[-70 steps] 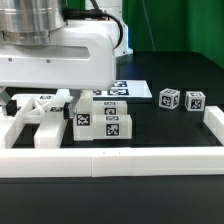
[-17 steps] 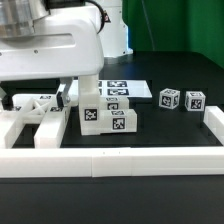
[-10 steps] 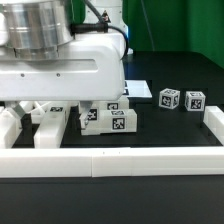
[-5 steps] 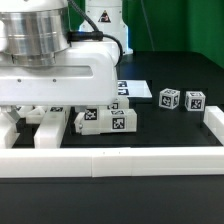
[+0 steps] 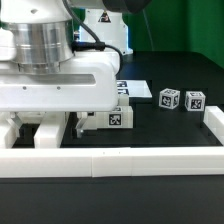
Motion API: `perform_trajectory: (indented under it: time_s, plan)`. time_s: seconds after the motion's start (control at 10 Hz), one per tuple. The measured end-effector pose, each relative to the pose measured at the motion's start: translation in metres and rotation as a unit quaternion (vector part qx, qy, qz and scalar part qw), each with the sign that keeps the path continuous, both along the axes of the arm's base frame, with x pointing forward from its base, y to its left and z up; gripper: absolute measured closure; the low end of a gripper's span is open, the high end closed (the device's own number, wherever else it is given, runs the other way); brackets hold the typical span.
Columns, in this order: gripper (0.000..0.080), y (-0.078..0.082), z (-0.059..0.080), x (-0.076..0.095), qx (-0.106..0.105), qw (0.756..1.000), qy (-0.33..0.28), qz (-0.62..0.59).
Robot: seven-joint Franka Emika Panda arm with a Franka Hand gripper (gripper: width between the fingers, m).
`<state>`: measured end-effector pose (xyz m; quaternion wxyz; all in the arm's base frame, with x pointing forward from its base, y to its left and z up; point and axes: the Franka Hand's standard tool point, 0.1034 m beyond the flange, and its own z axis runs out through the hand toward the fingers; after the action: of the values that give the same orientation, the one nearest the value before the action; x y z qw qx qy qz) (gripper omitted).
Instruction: Assemble chair
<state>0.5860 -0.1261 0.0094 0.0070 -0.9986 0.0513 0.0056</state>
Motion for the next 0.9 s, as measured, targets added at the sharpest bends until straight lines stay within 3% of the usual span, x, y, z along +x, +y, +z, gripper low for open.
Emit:
perform_trajectory:
  time_s: [0.4,0.6,0.7,0.8,0.9]
  plan:
    - [0.015,0.0,-0.0027,-0.0017,0.0,1.0,0.002,-0.012]
    - [0.0414,0.0032,-0.002,0.0004,0.001,1.0,0.001,-0.02]
    - [0.0414,0.0046,-0.0014,0.0017,0.002,1.0,0.0,-0.021]
    - [0.0515,0.0048,-0.0013,0.002,0.002,1.0,0.0,-0.021]
    - [0.0515,0.0045,-0.0013,0.0019,0.002,1.0,0.0,-0.022]
